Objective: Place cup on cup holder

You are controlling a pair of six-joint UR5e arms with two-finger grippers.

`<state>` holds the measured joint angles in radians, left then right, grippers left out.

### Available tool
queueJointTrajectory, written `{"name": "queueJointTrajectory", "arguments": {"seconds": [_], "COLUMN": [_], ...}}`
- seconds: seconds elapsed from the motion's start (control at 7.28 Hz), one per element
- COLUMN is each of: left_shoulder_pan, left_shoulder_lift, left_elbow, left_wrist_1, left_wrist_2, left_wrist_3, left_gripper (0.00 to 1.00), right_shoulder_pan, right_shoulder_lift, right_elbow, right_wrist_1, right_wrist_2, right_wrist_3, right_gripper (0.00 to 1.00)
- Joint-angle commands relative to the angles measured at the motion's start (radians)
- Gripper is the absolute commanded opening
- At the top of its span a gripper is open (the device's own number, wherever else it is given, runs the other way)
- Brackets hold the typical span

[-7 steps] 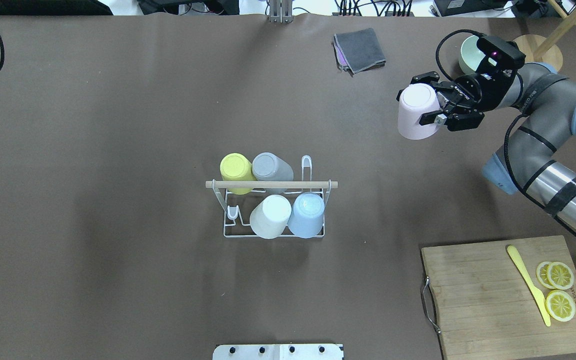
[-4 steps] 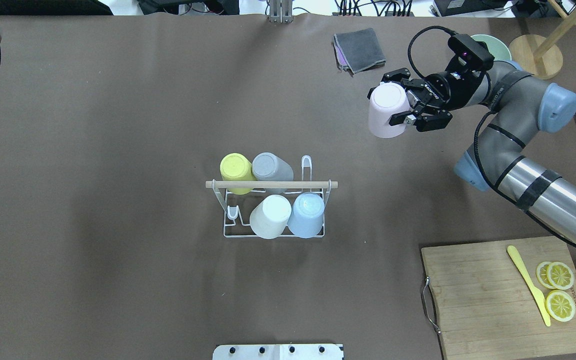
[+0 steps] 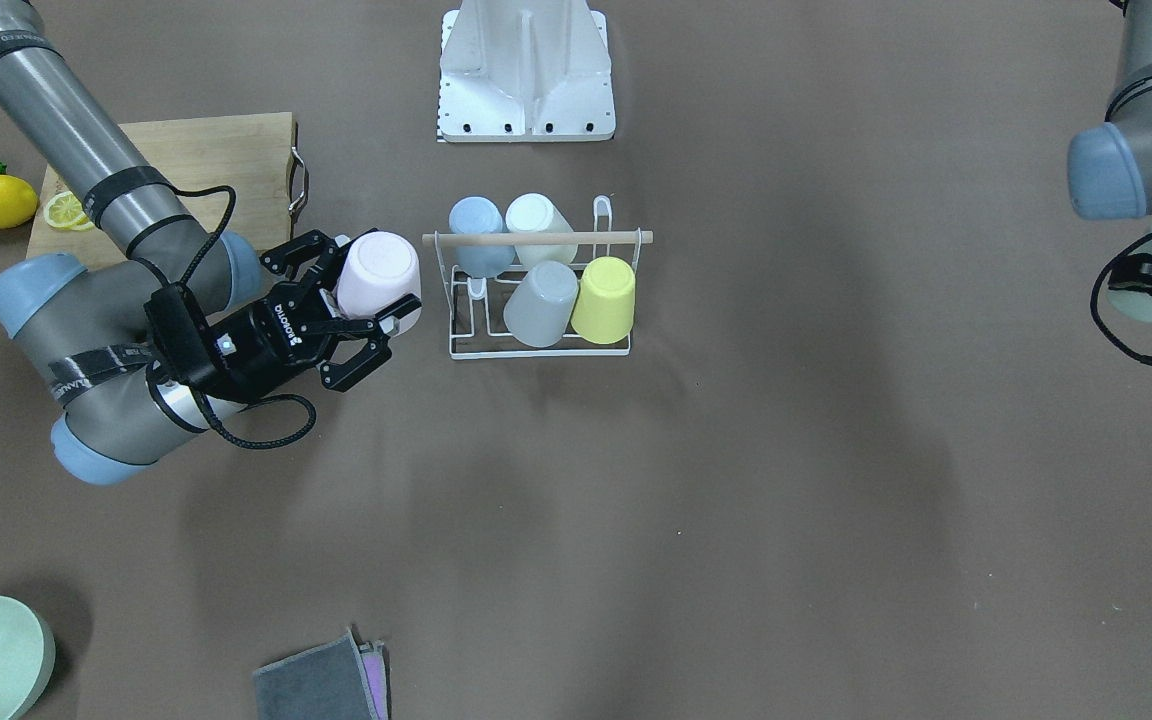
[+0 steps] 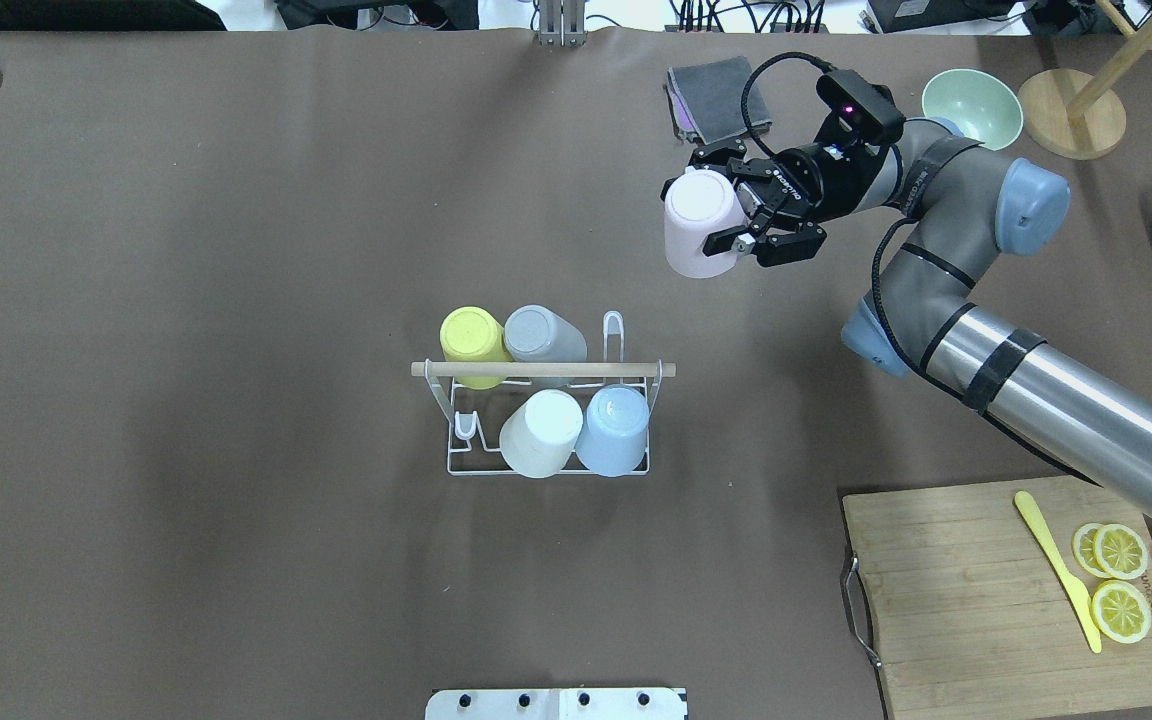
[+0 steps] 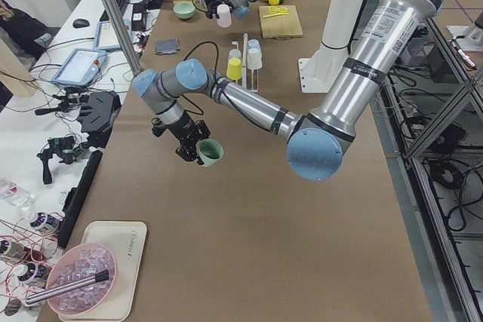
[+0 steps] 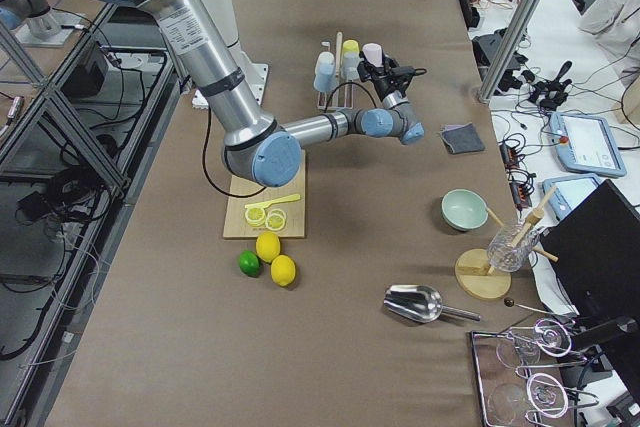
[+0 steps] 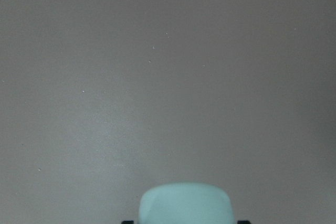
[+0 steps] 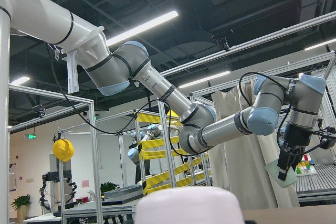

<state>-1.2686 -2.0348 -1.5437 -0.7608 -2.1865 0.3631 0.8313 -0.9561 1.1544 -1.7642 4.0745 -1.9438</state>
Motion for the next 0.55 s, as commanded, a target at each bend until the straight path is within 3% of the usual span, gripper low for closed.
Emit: {"name": "queueJointTrajectory", "arguments": {"seconds": [0.0, 0.41], "left_shoulder_pan": [0.0, 0.0], "left_shoulder_lift": [0.001, 0.002], "left_elbow": [-0.001, -0.001], "left_wrist_1": [0.0, 0.0], "left_wrist_2": [0.001, 0.001], "left_wrist_3": [-0.001, -0.003], "left_gripper": [0.0, 0.0], "right_shoulder_pan": [-0.041, -0.073], "right_shoulder_lift": [0.049, 0.079], "right_elbow": [-0.054, -0.079], "right_wrist_1": [-0.003, -0.004], "right_wrist_2": [-0.006, -0.011], "right_wrist_3": [-0.094, -0.173], "right_gripper": [0.21, 0.22]}}
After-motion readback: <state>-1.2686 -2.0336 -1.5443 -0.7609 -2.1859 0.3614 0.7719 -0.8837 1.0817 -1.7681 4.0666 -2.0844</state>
